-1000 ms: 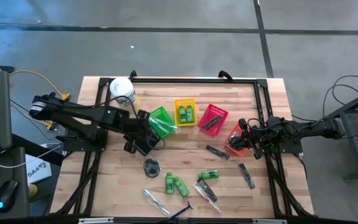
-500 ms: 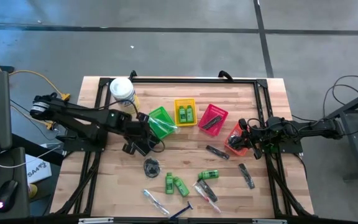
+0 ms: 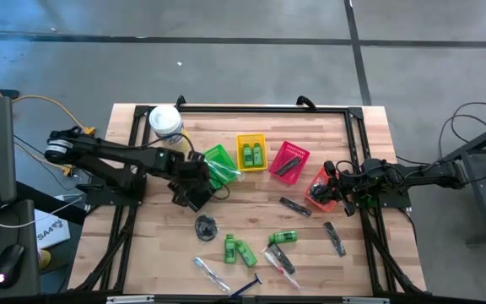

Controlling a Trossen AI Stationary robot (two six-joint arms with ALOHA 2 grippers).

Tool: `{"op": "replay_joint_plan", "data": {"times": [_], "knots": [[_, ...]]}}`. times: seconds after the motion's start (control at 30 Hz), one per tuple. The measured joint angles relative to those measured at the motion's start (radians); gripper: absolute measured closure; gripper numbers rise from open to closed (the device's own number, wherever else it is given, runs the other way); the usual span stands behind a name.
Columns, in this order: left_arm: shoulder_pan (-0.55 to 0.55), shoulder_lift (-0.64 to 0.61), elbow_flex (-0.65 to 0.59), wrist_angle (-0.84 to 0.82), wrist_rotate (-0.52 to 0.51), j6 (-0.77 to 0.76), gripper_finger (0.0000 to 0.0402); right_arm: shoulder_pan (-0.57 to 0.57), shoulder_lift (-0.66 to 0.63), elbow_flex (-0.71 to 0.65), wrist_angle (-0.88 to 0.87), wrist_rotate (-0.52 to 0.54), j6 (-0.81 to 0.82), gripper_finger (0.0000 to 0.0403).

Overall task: Pick & Place Travel size toiletries
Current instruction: Put the blue razor into the black bin

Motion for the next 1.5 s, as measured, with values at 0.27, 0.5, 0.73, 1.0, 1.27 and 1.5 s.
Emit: {"op": "replay_joint_plan", "data": {"times": [0.27,0.5,0.73,1.0,1.27,1.5], "knots": [[0.056,0.066,0.002,0.004,0.062,0.039,0.0380,0.000,0.000,0.000,0.003,0.000,-0.001,0.0394],[0.061,0.126,0.002,0.029,0.087,0.060,0.0380,0.000,0.006,0.000,0.004,0.000,-0.023,0.0394],[0.061,0.161,0.002,0.059,0.100,0.056,0.0380,0.000,0.006,0.000,0.003,0.000,-0.023,0.0394],[0.061,0.185,0.002,0.062,0.104,0.029,0.0380,0.000,0.006,0.000,0.003,0.000,-0.023,0.0394],[0.061,0.256,0.002,0.051,0.106,0.028,0.0380,0.000,0.006,0.000,0.001,-0.001,-0.023,0.0394],[0.061,0.263,0.002,0.053,0.098,0.064,0.0380,0.000,0.006,0.000,-0.002,-0.001,-0.023,0.0394]]}}
